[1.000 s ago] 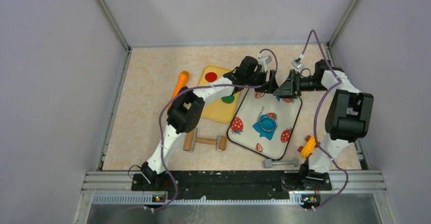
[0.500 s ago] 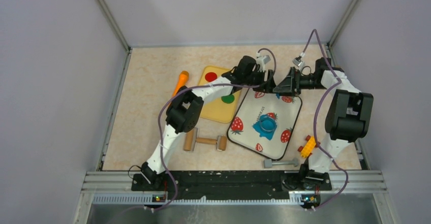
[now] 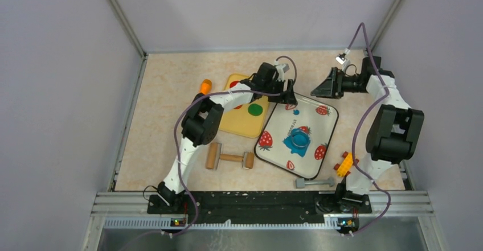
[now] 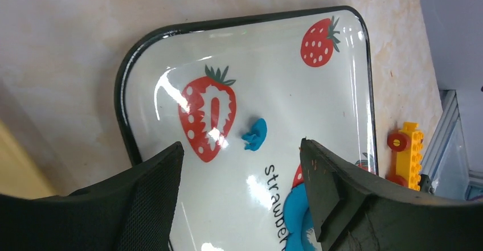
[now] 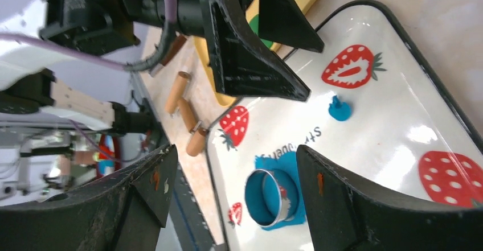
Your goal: Roll out the dumpling wrappers from the dough
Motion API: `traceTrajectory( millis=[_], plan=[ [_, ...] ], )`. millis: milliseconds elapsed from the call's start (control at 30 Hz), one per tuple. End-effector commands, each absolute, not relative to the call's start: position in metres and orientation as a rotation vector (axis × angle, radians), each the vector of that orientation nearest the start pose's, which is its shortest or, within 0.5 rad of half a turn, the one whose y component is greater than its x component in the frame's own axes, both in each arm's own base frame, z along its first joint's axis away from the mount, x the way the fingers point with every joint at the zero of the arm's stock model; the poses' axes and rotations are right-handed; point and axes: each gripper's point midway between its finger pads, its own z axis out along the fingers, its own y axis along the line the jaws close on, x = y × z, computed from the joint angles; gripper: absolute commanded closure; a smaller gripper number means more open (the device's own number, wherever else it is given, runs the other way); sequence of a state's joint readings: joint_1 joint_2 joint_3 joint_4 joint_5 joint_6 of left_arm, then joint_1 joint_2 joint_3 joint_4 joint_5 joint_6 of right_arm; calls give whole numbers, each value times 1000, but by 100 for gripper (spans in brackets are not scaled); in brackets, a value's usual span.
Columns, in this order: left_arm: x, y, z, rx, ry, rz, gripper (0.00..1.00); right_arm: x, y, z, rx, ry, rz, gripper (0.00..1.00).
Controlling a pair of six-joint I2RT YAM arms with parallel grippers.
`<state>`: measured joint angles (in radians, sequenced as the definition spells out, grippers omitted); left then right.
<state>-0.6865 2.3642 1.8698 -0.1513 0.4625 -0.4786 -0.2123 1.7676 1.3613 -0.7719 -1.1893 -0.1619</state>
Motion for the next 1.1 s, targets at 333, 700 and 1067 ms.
traceTrajectory(
  millis=[333,700,1067],
  plan=[
    [425,-418,176,677,2061,-1052,25,294,83,139,-942,2318,517,48],
    [425,-297,175,543,2187,-879,25,280,105,93,-1084,2364,369,53],
    [433,-259,178,480,2199,-756,24,278,120,68,-1142,2402,390,59]
  ],
)
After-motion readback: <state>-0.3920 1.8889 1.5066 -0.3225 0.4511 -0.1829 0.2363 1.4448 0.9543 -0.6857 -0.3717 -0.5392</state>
